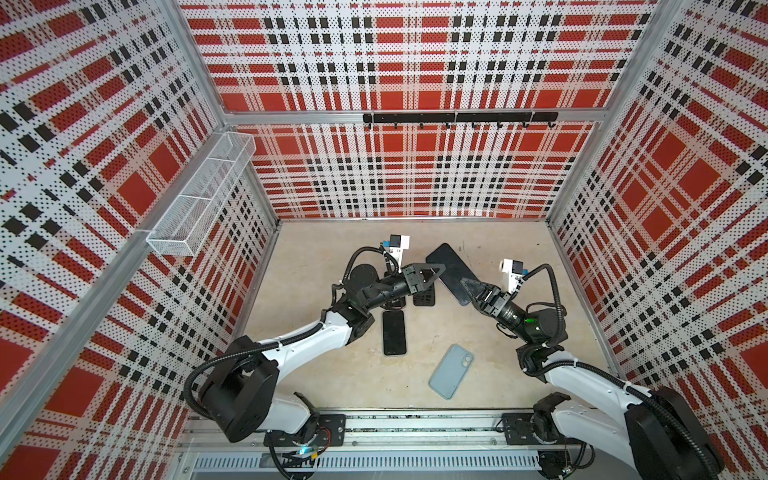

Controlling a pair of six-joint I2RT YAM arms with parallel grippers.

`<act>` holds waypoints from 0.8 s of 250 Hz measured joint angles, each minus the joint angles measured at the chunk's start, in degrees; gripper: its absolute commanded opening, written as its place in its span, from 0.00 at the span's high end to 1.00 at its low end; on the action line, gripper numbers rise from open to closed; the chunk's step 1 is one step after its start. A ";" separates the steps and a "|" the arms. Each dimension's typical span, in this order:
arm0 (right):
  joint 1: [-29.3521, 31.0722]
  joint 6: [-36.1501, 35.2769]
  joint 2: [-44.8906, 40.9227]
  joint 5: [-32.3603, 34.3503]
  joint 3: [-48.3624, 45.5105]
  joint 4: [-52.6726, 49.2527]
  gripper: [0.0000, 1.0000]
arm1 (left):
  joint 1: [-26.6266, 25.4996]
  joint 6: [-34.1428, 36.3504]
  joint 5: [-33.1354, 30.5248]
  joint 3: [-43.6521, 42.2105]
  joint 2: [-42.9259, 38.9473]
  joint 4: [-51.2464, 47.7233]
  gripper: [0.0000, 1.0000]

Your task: Put the phone into the phone case

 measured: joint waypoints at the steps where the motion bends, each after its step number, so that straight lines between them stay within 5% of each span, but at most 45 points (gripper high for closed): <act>1: 0.00 -0.02 0.02 0.00 0.00 0.00 1.00 | 0.00 0.07 0.00 0.00 0.00 0.02 0.57; 42: -0.63 -0.63 -0.61 0.44 0.00 -1.70 1.00 | 0.68 0.04 0.02 0.00 0.02 0.17 0.26; 89: -8.00 -2.34 -11.85 0.59 0.04 -13.51 1.00 | 3.48 4.87 -1.09 -0.33 -4.74 -10.34 0.17; 142: -13.22 -17.29 -30.40 7.56 12.70 -57.66 1.00 | 0.33 30.99 -10.73 10.69 -13.81 -44.63 0.21; 200: -13.31 -32.06 -33.59 17.29 23.30 -91.38 1.00 | -9.68 58.97 -20.57 26.36 -5.29 -71.41 0.26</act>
